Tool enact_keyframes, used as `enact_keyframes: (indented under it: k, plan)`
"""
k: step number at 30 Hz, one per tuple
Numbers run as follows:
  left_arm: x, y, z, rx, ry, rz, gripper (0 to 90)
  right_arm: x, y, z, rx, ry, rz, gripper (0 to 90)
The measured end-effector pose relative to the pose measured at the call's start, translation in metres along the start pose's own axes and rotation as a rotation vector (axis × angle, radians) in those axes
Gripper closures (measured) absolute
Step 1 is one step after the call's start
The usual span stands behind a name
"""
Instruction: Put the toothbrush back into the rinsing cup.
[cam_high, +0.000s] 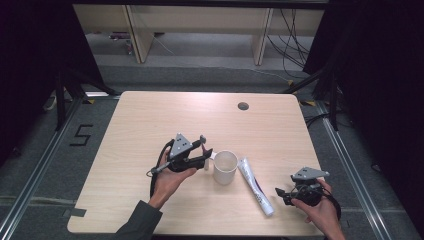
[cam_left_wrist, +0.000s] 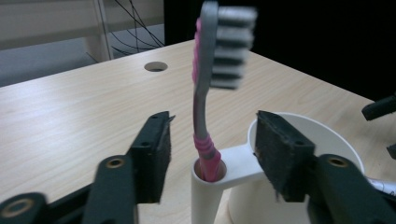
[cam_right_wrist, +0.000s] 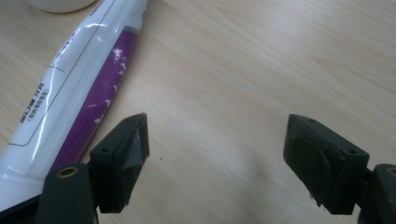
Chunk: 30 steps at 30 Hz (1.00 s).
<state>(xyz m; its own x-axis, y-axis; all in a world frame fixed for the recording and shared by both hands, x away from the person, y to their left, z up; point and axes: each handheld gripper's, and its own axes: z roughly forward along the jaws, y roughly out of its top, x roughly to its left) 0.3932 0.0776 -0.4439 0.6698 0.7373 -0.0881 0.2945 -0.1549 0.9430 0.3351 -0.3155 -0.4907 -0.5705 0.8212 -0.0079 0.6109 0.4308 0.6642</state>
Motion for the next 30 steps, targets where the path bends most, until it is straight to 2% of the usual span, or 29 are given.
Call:
enact_keyframes:
  k: [1, 4, 11, 14, 22, 28, 30]
  plan:
    - [0.000, 0.003, -0.003, -0.010, 0.003, -0.005, 39.3, 0.000, 0.000, 0.000, -0.009, -0.001, 0.002, 23.4]
    - [0.002, 0.010, -0.010, -0.020, 0.001, -0.025, 35.2, 0.000, 0.000, 0.000, -0.004, -0.005, -0.004, 23.4]
    - [0.002, 0.017, -0.024, -0.016, -0.021, -0.043, 33.2, 0.000, 0.000, 0.000, -0.002, -0.004, 0.002, 23.4]
    - [-0.001, 0.015, -0.030, 0.013, -0.026, -0.031, 32.7, -0.001, 0.000, 0.000, -0.002, -0.007, -0.007, 23.4]
    - [-0.005, 0.007, -0.039, 0.053, -0.055, -0.013, 32.4, -0.001, 0.000, 0.000, -0.014, -0.008, -0.006, 23.5]
    - [-0.005, -0.003, -0.049, 0.089, -0.054, -0.001, 31.8, -0.002, -0.001, 0.000, -0.013, -0.010, -0.012, 23.5]
    - [-0.005, -0.007, -0.052, 0.103, -0.057, 0.009, 31.4, -0.002, -0.001, -0.001, -0.003, -0.013, 0.001, 23.5]
